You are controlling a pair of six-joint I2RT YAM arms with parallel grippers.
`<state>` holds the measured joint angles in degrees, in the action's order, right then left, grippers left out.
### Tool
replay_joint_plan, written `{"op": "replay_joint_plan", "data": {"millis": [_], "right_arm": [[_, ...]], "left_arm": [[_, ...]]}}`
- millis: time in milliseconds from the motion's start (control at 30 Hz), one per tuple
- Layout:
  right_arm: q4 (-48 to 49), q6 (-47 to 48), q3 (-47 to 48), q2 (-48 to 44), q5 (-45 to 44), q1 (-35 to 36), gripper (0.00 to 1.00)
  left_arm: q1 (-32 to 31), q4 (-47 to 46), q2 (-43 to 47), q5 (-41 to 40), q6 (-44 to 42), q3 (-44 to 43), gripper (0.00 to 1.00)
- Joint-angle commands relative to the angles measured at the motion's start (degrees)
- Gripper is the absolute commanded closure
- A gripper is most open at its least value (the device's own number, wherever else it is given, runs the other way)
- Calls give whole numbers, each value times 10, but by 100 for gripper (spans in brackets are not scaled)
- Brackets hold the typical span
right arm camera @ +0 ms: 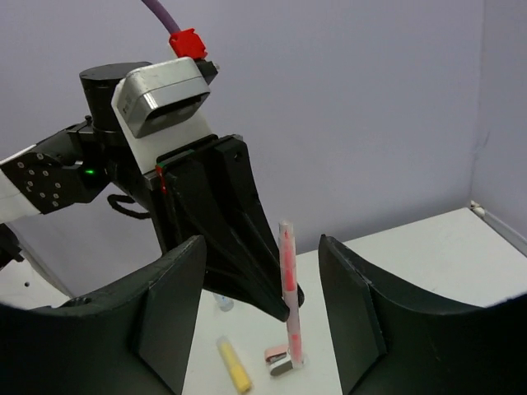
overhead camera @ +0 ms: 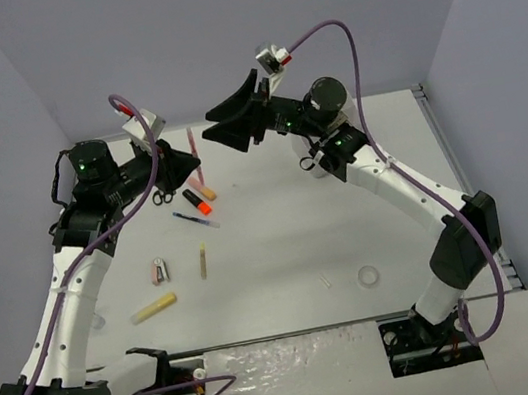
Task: Sort the stationery into containers
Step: Close the pen cap on the pen, then place the pen in the storage box.
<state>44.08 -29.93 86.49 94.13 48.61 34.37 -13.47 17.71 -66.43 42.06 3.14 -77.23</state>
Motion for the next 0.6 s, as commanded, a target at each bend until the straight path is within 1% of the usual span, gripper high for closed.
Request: {"op": "replay_joint_plan", "data": {"millis": [0, 233, 333, 367, 467, 533, 567], "right_arm": [[69, -26, 35, 30, 21, 19, 48], [39, -3, 28, 40, 0, 28, 48], [40, -5, 30, 49, 1, 36, 55], [41, -6, 31, 53, -2, 41, 61], [48, -14, 32, 64, -5, 45, 74], [50, -19, 33, 69, -4, 46, 81], [50, -19, 34, 71, -4, 46, 83]], "left_arm": [[1, -40, 10, 12, -4, -34, 100], [1, -46, 13, 11, 0, -28, 100], [1, -48, 13, 11, 1, -25, 100], [1, -51, 13, 11, 4, -24, 100], [1, -53, 14, 13, 6, -26, 100], [1, -51, 15, 11, 6, -26, 100], [1, -49, 15, 10, 5, -26, 100]]}}
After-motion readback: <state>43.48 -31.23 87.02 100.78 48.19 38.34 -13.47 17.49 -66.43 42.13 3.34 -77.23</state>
